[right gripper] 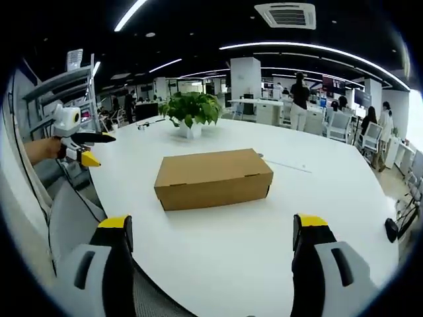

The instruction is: Operate the shoe box by opening the lid, removing the specified soft item, and placing it in the target area until the item is outside and the box remains undamaged.

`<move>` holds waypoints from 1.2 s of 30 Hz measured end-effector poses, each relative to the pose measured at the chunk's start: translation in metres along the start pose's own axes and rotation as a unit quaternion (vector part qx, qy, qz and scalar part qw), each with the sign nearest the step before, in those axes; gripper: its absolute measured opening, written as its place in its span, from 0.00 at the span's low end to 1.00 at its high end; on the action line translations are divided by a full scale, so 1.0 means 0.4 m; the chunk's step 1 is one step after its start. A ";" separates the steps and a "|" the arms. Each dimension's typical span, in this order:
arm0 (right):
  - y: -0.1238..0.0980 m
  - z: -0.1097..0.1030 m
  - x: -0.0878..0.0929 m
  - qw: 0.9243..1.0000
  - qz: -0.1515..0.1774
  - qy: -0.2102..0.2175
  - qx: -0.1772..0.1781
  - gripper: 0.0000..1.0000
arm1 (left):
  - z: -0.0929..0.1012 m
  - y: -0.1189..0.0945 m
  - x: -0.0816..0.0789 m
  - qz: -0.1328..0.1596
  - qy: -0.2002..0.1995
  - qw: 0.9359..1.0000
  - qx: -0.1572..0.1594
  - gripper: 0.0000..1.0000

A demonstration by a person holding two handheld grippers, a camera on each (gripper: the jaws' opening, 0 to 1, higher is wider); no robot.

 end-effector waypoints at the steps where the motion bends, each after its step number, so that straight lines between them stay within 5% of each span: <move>1: 0.000 0.000 0.000 1.000 0.000 0.000 0.000 0.96 | 0.000 0.000 0.001 -0.001 0.000 1.000 -0.001 0.98; 36: 0.007 0.001 0.000 1.000 -0.003 -0.007 -0.009 0.96 | 0.019 0.003 0.004 -0.001 -0.009 1.000 -0.001 0.98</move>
Point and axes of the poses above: the point that each gripper's makers call its tool centre point, and the gripper's own axes: y roughly forward along the fingers, z roughly to its right, x roughly out of its underside, the point moved 3 cm from there along -y, roughly backward along the fingers, and after that the axes turned 4 degrees about x, right-handed, at the moved point
